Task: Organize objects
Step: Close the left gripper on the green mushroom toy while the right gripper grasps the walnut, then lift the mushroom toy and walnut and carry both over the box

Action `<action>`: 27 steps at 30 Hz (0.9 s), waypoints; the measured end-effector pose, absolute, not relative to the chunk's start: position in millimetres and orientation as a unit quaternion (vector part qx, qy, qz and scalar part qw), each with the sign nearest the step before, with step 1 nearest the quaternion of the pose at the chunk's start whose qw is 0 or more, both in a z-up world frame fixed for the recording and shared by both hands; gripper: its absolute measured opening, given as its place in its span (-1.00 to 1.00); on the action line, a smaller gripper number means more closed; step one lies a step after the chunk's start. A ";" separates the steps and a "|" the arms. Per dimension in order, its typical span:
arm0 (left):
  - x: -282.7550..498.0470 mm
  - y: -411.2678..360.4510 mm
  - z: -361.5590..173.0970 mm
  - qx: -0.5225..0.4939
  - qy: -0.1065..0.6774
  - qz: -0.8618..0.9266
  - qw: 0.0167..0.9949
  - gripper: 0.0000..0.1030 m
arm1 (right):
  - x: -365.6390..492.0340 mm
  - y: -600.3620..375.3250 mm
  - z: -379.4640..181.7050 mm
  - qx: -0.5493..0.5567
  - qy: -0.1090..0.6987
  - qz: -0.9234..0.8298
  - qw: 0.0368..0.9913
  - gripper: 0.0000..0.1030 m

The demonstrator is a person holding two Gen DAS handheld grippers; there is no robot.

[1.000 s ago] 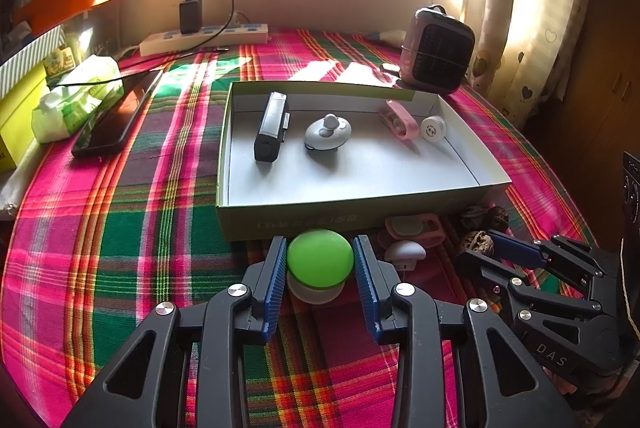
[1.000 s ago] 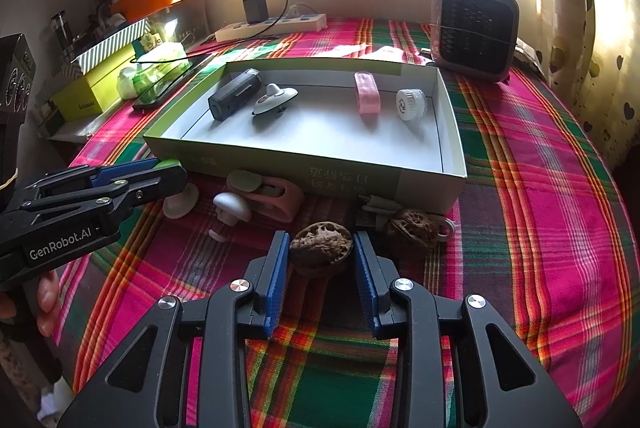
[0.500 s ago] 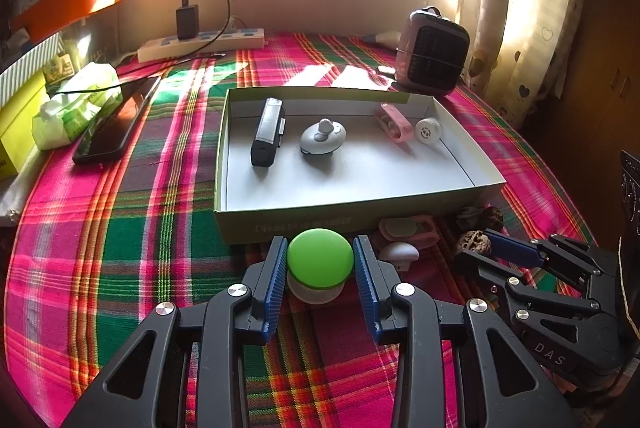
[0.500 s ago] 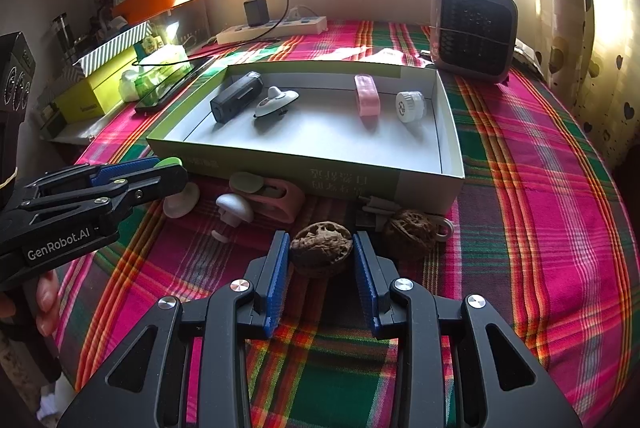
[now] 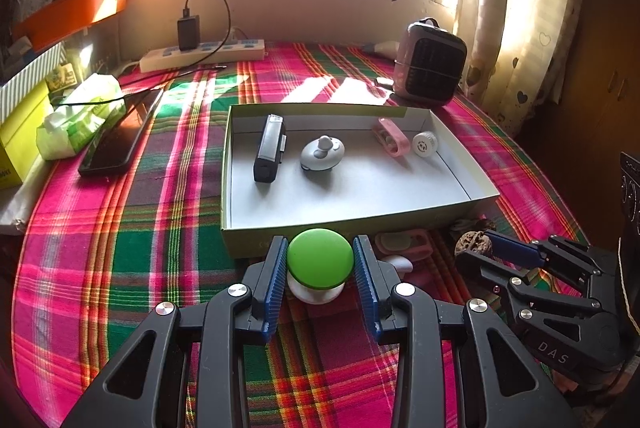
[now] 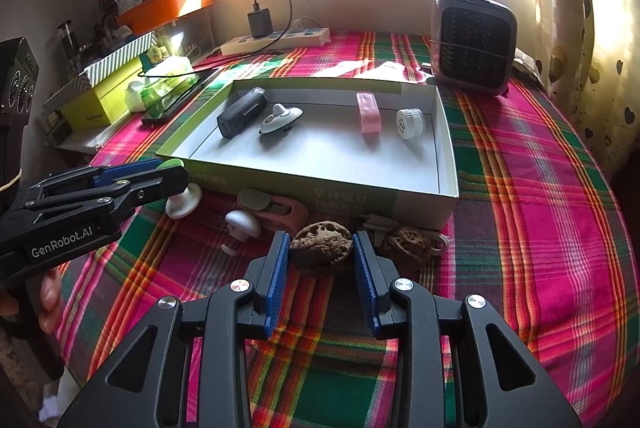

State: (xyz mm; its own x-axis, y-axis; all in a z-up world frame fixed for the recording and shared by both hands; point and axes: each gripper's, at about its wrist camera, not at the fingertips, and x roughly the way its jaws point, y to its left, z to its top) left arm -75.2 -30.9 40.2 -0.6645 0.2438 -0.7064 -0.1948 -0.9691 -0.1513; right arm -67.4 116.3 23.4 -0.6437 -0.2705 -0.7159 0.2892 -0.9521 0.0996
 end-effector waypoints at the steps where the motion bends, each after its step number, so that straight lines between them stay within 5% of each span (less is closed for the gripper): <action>1: -75.4 -30.9 41.1 -0.391 -0.032 0.912 0.121 -0.39 | -67.5 116.2 24.5 0.391 0.012 -0.907 0.155 -0.34; 27: -102.5 -34.8 55.6 -0.381 -0.040 0.916 0.121 -0.39 | -113.8 106.7 47.1 0.379 0.017 -0.909 0.173 -0.34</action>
